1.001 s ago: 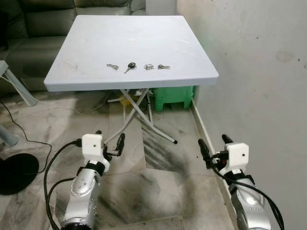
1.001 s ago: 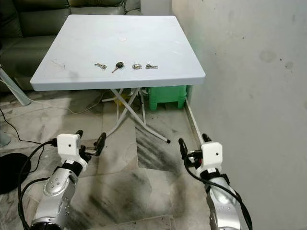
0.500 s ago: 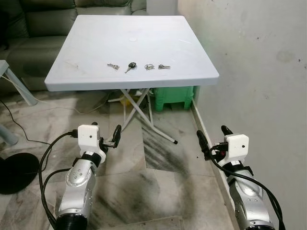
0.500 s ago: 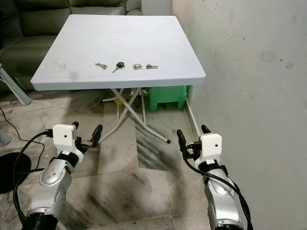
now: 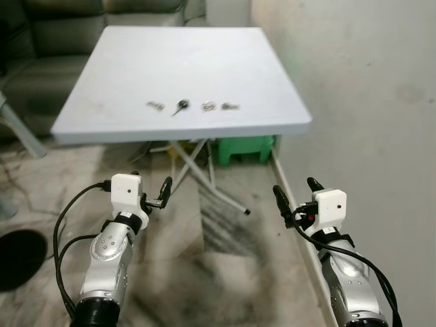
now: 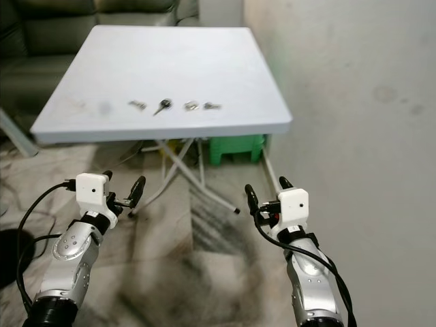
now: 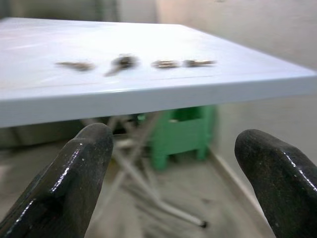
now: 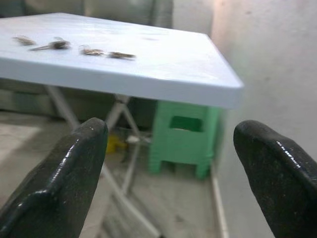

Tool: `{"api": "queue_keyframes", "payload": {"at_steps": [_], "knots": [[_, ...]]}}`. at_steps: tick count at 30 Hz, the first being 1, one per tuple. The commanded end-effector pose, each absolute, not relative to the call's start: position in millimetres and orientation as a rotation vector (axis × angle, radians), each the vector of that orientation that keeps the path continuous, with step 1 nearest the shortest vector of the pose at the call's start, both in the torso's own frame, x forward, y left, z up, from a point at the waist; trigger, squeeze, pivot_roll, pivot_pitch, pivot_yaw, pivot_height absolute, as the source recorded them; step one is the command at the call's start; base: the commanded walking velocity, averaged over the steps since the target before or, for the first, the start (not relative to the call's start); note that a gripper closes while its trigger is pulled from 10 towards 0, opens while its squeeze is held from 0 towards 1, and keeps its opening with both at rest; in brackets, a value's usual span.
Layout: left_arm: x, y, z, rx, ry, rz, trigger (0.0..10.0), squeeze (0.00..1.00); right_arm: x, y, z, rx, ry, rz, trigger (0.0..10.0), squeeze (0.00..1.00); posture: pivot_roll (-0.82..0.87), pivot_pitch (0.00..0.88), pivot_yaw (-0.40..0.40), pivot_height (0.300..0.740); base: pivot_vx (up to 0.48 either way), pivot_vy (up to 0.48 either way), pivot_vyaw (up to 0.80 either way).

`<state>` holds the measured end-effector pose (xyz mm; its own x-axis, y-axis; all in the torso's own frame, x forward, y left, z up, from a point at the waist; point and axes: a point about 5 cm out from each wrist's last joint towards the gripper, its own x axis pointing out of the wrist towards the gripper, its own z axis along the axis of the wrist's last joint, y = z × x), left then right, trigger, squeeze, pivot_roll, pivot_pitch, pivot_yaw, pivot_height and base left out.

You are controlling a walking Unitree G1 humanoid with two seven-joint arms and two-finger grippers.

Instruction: Hang keys on a hook

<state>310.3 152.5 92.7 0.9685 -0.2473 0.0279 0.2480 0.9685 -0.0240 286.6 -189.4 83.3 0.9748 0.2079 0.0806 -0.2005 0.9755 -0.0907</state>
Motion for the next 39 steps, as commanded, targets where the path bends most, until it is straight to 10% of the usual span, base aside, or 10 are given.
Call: {"api": "queue_keyframes", "payload": {"at_steps": [1, 39], "knots": [[310.3, 162.9, 92.5, 0.003, -0.018, -0.234, 10.0, 0.00, 288.2, -182.4, 85.6, -0.072, -0.100, 0.228, 10.0, 0.00, -0.04, 0.031, -0.007, 0.740, 0.375, 0.000, 0.00], [309.5, 161.5, 91.1, -0.006, -0.017, -0.221, 10.0, 0.00, 289.9, -175.1, 84.6, -0.071, -0.089, 0.298, 10.0, 0.00, -0.02, 0.040, -0.022, 0.740, 0.368, 0.000, 0.22]]}}
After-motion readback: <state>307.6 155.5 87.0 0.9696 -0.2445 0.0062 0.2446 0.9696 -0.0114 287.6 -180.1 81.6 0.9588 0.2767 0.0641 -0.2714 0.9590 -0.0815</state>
